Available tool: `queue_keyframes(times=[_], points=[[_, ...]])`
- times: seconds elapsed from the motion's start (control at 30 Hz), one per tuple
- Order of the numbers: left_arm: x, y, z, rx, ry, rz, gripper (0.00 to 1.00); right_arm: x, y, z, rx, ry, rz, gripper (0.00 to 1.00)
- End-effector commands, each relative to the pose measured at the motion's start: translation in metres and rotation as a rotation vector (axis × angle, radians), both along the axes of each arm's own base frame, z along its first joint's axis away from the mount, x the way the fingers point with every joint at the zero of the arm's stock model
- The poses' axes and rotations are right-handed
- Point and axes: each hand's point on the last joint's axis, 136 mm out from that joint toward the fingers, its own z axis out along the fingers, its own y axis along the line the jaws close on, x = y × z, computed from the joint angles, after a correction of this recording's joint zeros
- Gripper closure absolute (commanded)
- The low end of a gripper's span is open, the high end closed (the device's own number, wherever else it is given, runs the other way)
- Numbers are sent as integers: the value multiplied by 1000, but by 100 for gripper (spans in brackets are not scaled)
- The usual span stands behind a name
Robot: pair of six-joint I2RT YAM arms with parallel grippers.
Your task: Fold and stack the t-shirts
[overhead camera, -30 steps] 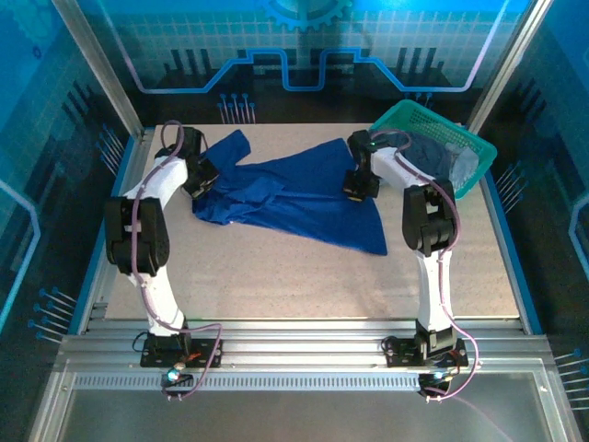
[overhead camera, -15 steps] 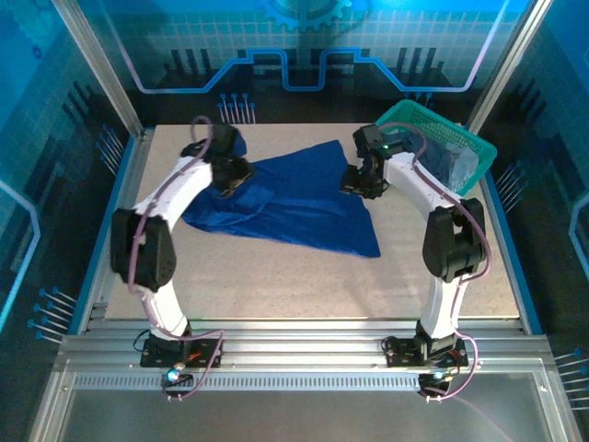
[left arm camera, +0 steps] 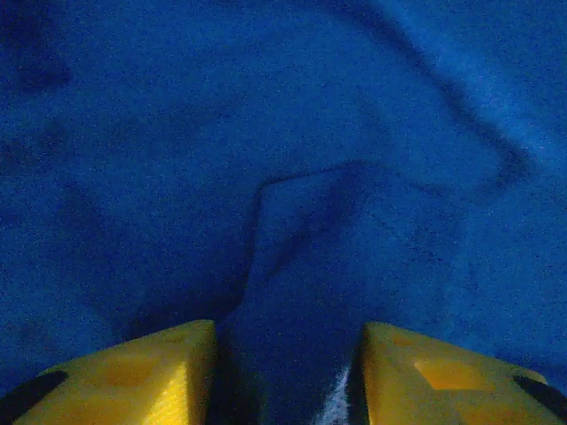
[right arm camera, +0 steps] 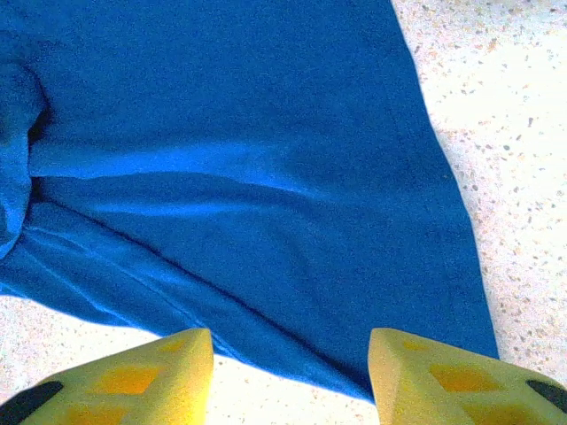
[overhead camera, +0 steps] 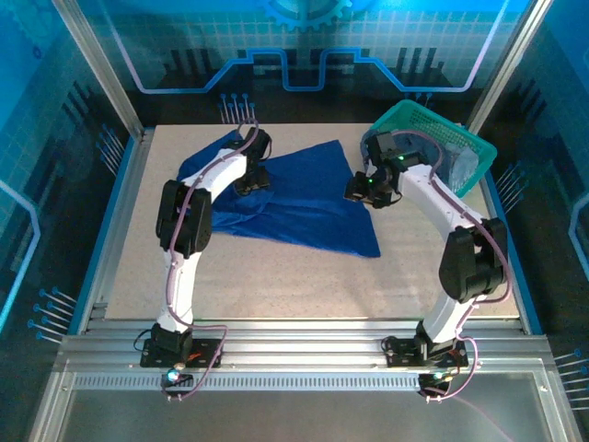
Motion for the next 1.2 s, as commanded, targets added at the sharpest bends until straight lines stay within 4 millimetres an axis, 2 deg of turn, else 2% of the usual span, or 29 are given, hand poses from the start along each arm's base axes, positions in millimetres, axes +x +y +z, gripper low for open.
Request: queue_keyframes(times=[0.0, 0.1, 0.2, 0.3, 0.4, 0.53, 0.63, 0.8, 1.0, 1.1, 1.17], points=[[6, -1, 10, 69, -35, -55, 72, -7, -4, 5, 25, 0, -10, 49], [6, 0, 26, 101, -83, -49, 100, -10, -8, 6, 20, 1, -14, 50], [-2, 2, 56, 121, -145, -42, 100, -10, -12, 7, 19, -4, -20, 50], [-25, 6, 85, 118, -175, -39, 100, -9, -13, 4, 18, 2, -25, 50], [-56, 15, 107, 101, -180, -40, 100, -8, -12, -3, 26, 21, -35, 50], [-106, 27, 126, 72, -181, -46, 100, -8, -14, -15, 11, 58, -53, 50], [-143, 35, 133, 50, -185, -66, 100, -11, -18, -24, -13, 89, -75, 51], [-206, 44, 121, 3, -130, -113, 100, -23, -25, -43, -41, 159, -116, 52], [-269, 51, 78, -66, 9, -64, 100, -49, -31, -69, -50, 255, -165, 53], [-290, 65, 55, -11, 111, -1, 88, -67, -41, -84, -58, 320, -221, 52], [-294, 70, 52, 13, 142, 41, 58, -79, -47, -90, -57, 342, -253, 51]])
